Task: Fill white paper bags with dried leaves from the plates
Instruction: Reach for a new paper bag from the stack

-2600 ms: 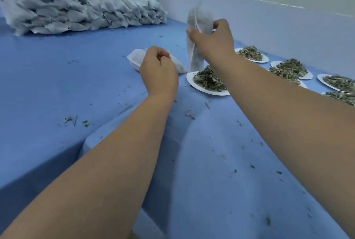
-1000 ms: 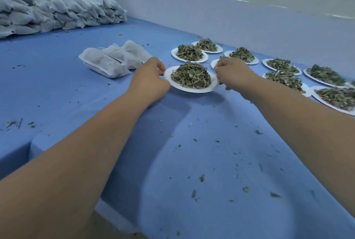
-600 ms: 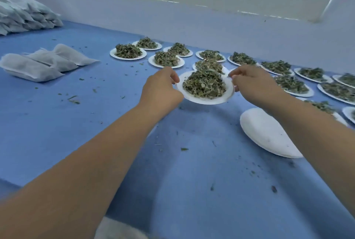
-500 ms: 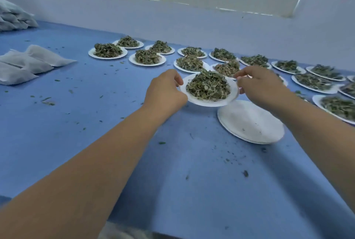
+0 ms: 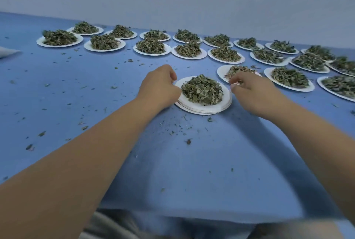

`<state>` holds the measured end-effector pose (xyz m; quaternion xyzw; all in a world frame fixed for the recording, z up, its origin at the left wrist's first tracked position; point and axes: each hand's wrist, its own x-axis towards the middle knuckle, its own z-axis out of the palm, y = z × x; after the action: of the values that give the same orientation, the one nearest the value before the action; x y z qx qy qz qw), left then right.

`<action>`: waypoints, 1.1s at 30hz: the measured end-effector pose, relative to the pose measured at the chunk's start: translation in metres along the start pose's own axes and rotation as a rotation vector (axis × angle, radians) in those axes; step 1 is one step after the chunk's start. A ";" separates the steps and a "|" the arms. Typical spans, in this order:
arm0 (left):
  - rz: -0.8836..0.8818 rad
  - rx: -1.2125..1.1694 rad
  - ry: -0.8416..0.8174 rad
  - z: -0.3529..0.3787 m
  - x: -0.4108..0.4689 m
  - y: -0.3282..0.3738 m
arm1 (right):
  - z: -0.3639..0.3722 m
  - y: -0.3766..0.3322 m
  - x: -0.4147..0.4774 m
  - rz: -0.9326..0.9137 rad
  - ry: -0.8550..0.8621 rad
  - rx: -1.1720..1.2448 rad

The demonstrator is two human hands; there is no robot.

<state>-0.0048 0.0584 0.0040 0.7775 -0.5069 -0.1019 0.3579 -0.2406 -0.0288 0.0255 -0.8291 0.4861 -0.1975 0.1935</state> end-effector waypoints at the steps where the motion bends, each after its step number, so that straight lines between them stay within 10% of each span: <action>1: 0.000 0.011 0.025 -0.002 -0.001 0.001 | 0.000 0.001 0.000 0.000 -0.008 0.014; 9: 0.308 -0.037 0.141 0.033 -0.022 0.072 | -0.022 0.028 -0.008 0.002 0.061 0.032; 15: 0.547 -0.110 -0.082 0.121 -0.040 0.165 | -0.065 0.099 -0.037 0.230 0.186 -0.300; 26: 0.261 -0.439 -0.409 0.177 -0.038 0.176 | -0.104 0.202 -0.066 0.754 0.107 -0.699; 33: 0.219 -0.542 -0.435 0.176 -0.037 0.176 | -0.099 0.190 -0.052 0.638 0.129 -0.769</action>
<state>-0.2395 -0.0304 -0.0143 0.5557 -0.6062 -0.3564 0.4435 -0.4534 -0.0820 0.0051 -0.6364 0.7639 0.0140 -0.1058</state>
